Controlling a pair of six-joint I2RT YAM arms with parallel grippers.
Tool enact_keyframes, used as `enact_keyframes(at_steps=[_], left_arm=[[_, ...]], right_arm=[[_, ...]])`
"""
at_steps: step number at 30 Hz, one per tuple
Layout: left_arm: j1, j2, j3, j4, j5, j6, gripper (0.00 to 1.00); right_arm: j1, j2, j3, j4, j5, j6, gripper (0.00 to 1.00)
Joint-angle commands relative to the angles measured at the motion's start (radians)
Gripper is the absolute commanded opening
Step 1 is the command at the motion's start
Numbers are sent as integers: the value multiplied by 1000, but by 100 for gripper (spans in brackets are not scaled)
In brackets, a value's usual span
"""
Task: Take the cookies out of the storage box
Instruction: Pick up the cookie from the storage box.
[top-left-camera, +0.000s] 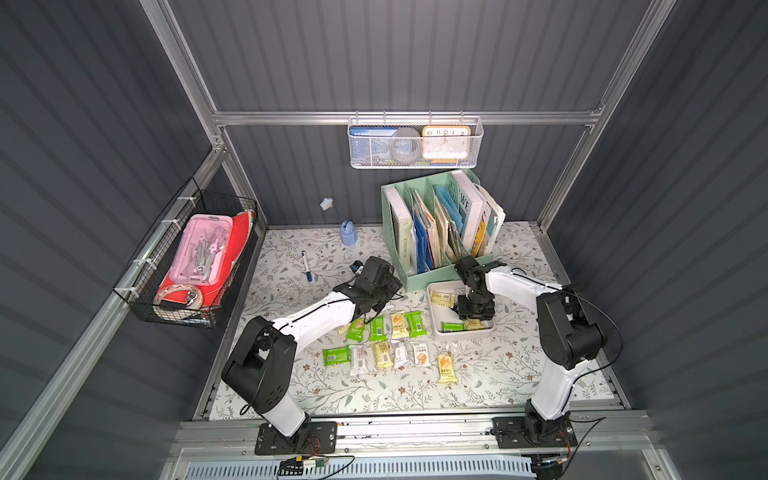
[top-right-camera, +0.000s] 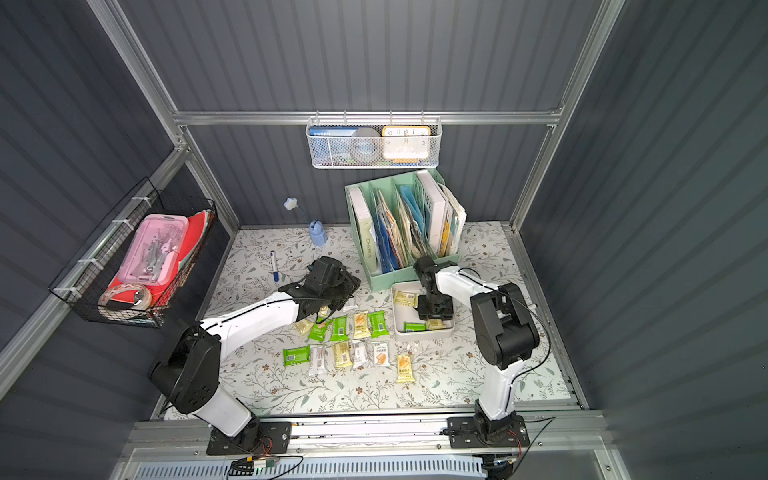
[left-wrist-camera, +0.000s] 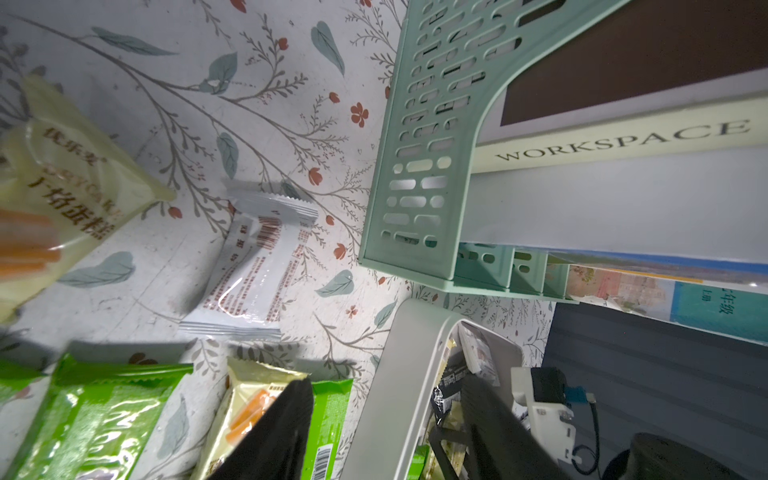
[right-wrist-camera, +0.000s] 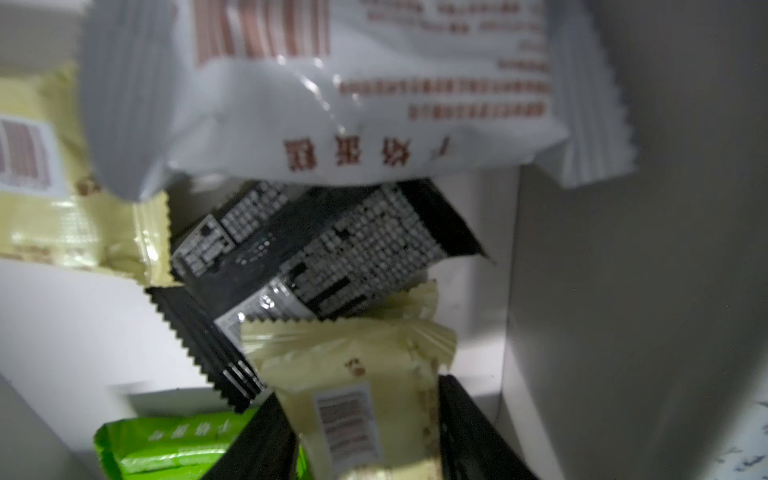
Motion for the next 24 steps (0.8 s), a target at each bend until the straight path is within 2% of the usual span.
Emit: enact_keyframes(at_steps=[1,13,24], left_arm=[[-3,-19,1,-27,-20,-8,62],[-2,-16,-1,-26,-21,-12,62],[-2,-23,-7,-26,-25,-13,62]], right_arm=[[-6,16,4,-9,1,-3,50],[-5,-26,29,-62,14,-17,39],[4,-105,48,-111,21,-23,37]])
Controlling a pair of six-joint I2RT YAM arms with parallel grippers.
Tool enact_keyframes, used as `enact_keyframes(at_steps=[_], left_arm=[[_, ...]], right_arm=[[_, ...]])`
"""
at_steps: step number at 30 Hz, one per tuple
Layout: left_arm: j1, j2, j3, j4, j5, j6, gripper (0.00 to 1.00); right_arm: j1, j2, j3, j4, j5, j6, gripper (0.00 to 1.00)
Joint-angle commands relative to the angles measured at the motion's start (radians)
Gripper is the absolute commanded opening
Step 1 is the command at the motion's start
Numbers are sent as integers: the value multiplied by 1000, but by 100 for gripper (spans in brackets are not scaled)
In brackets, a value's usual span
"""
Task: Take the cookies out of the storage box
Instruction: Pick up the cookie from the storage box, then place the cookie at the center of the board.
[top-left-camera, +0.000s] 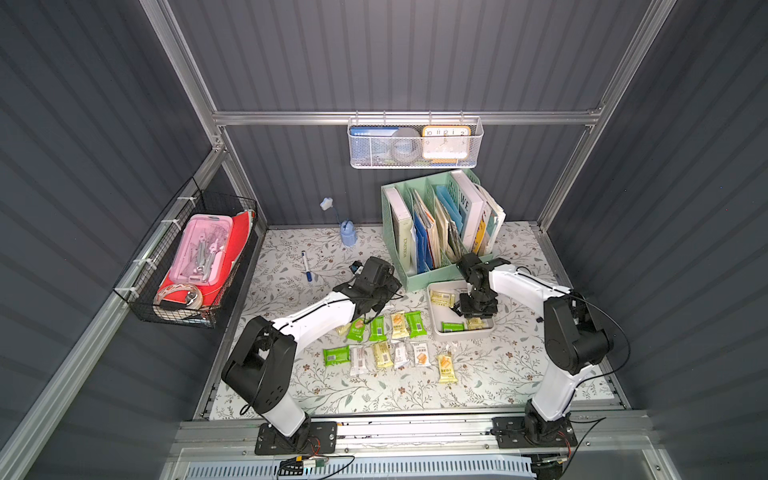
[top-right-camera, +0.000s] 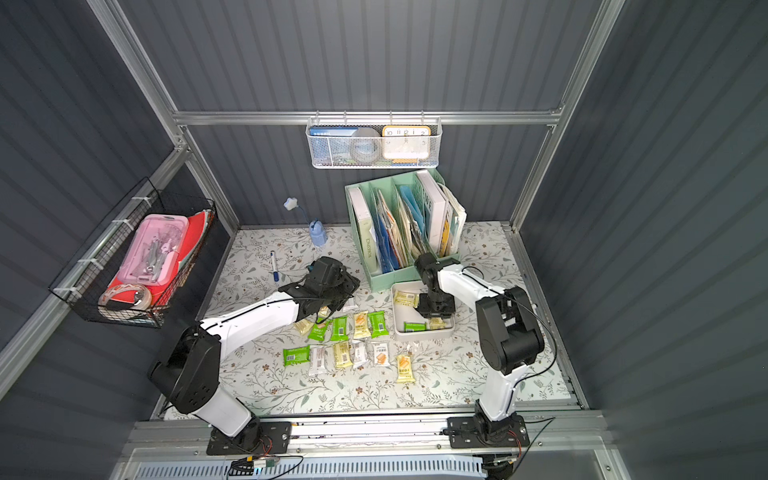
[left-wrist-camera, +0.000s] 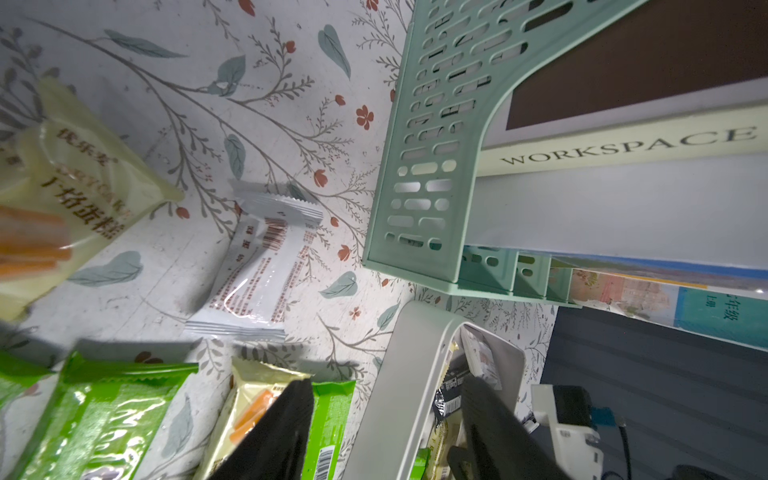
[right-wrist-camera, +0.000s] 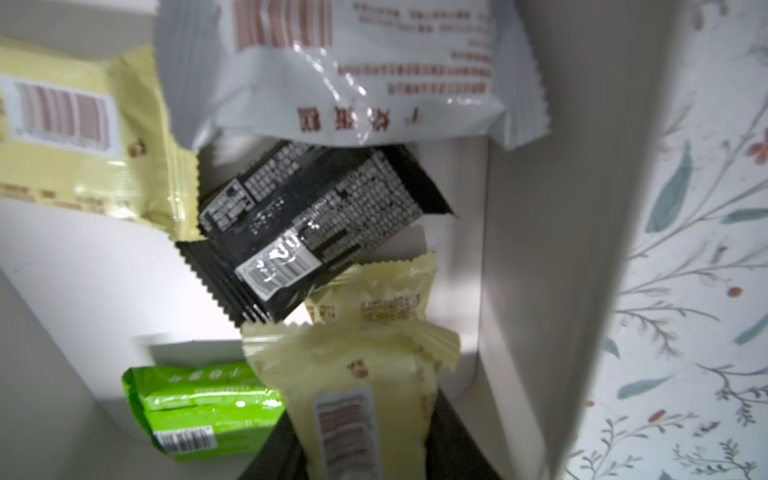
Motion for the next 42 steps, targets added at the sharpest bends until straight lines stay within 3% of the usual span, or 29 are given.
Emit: enact_keyframes(at_steps=[1,9,15,28,42], left_arm=[[-3,-25,-6,-23,-19,-3,62],[-3,-44,2,-71,-59,9,62],[-2,-60,-16,-79,-68,-3,62],[-3,-108,-48,-92,-100,-7,62],[-2,-158,-90,-125,-150,-46,62]], right_arm=[[8,-56,25,-43,23,-8,37],[46,-143,40,-84,27,1,37],[130,-206,36,-124,34,38,37],[395,-269,-30,-161,19,189,38],[672,-174,-103,-41,-40,361,38]])
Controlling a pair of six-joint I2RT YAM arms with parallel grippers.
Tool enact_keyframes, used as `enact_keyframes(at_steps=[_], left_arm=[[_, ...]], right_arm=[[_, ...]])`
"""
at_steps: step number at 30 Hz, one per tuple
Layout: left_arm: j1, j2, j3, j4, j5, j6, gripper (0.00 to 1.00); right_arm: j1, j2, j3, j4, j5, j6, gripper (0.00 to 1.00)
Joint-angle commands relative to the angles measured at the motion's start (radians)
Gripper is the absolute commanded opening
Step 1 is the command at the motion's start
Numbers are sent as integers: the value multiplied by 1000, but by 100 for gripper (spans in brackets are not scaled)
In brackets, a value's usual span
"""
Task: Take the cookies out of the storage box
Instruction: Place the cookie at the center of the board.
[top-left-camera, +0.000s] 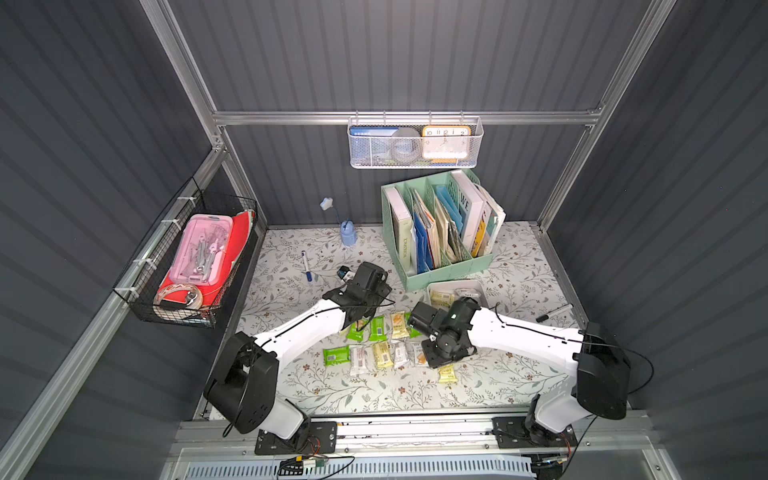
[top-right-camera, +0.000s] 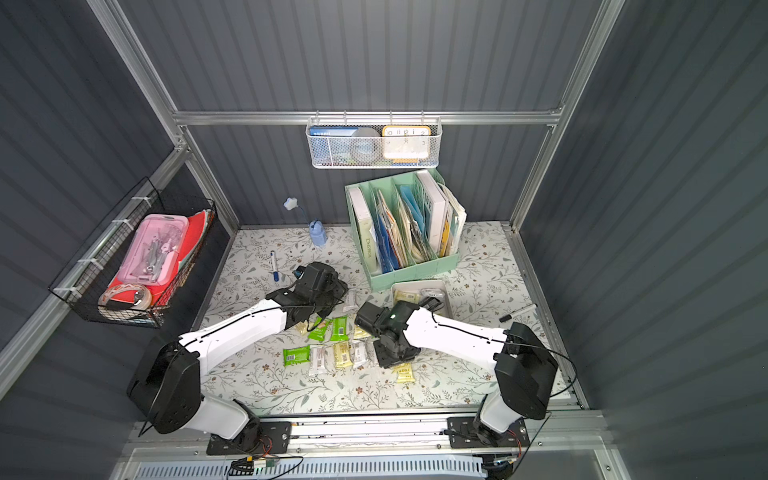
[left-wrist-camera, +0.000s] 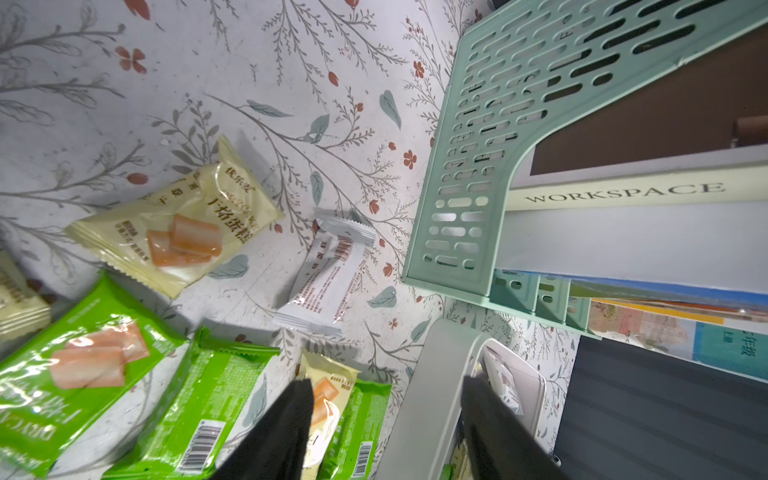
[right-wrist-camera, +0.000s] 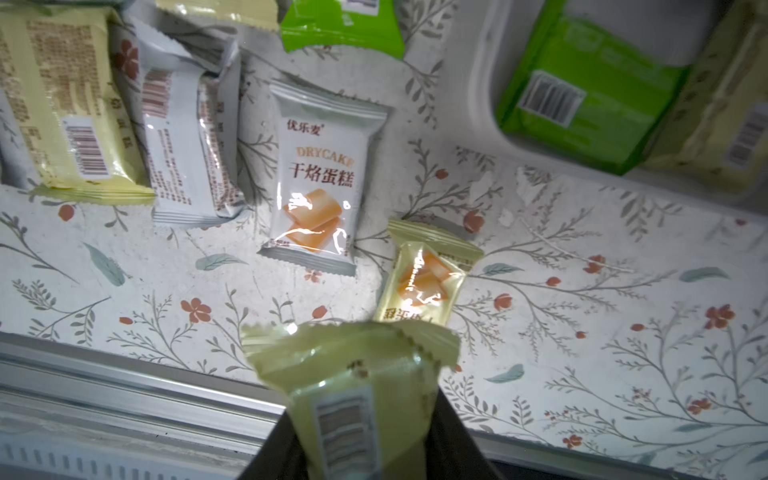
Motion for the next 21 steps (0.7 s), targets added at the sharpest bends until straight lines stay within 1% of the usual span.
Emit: enact_keyframes(at_steps=[1,6,16,21], left_arm=[[-2,-34,-16,-40,-27,-17,62],[-2,-48,-22,-62,-37,-25,62],[-2,-72,-35,-85,-52,-37,62],[-1,-70,-31,-86,-52,-35,62]], right_arm=[[24,39,-8,42,-21,55,38],[49,80,-33,101,-67,64,38],[69,154,-57,131,-90,76,38],[72,173,-67,139,-90,81,45]])
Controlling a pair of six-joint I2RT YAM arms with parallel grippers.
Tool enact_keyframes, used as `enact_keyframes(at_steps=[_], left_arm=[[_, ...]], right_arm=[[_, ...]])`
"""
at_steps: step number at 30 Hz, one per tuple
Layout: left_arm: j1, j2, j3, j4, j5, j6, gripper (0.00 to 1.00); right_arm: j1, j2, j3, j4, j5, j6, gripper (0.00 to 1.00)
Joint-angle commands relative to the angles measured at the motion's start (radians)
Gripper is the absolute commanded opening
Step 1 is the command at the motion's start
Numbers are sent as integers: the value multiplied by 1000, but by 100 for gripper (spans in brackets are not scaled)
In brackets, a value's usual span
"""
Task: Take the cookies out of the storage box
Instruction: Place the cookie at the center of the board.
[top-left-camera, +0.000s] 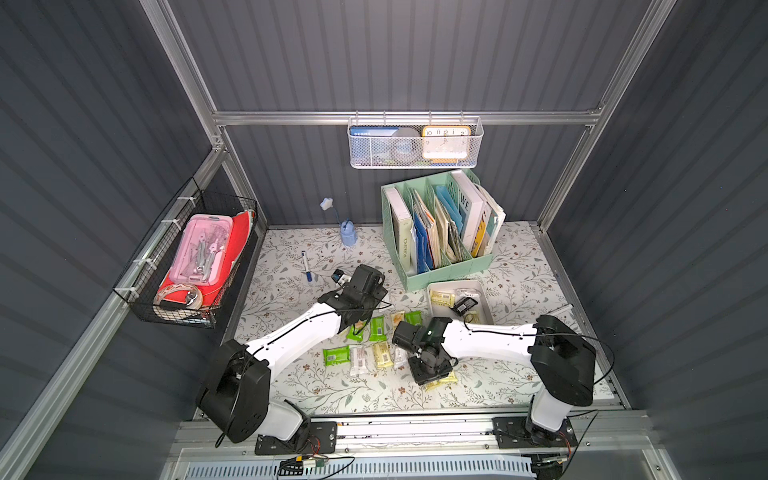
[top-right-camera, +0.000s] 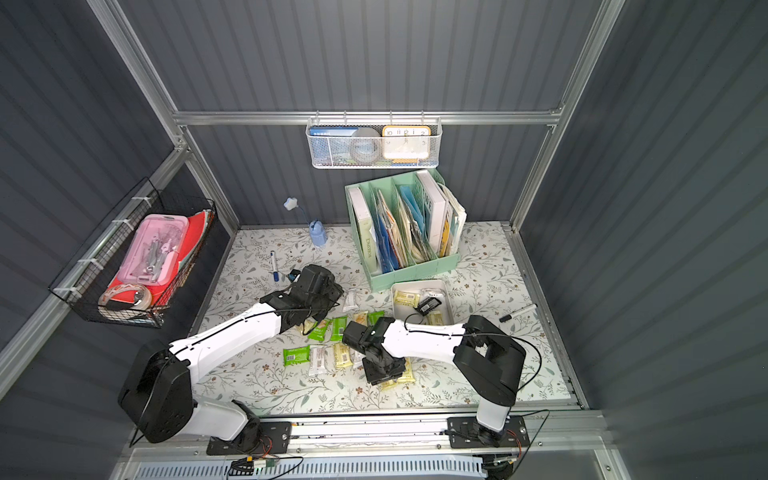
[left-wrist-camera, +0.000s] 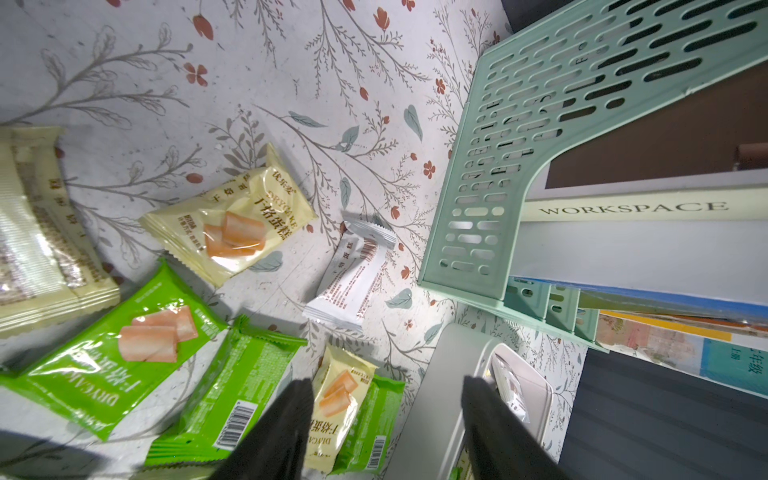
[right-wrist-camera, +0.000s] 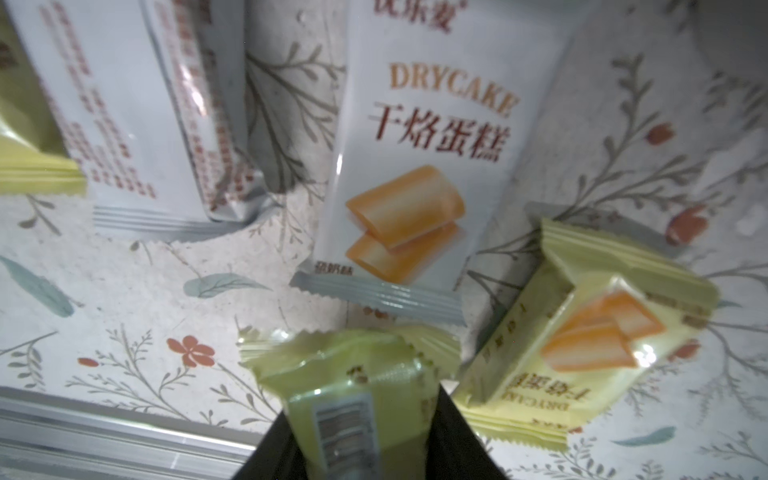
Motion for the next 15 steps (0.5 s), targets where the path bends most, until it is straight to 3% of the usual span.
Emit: enact_keyframes(at_steps=[1,9,15], left_arm=[[-2,-18,-9,-32,-20,-8,63],[-1,-12,0,-31,-18,0,62],[-3,2,18,-20,-13,39,62]], right_arm=[[6,13,-11,-6,-1,13,47],[8,-30,4,-20,15,15,53],[0,-137,49,-64,114,8,56]])
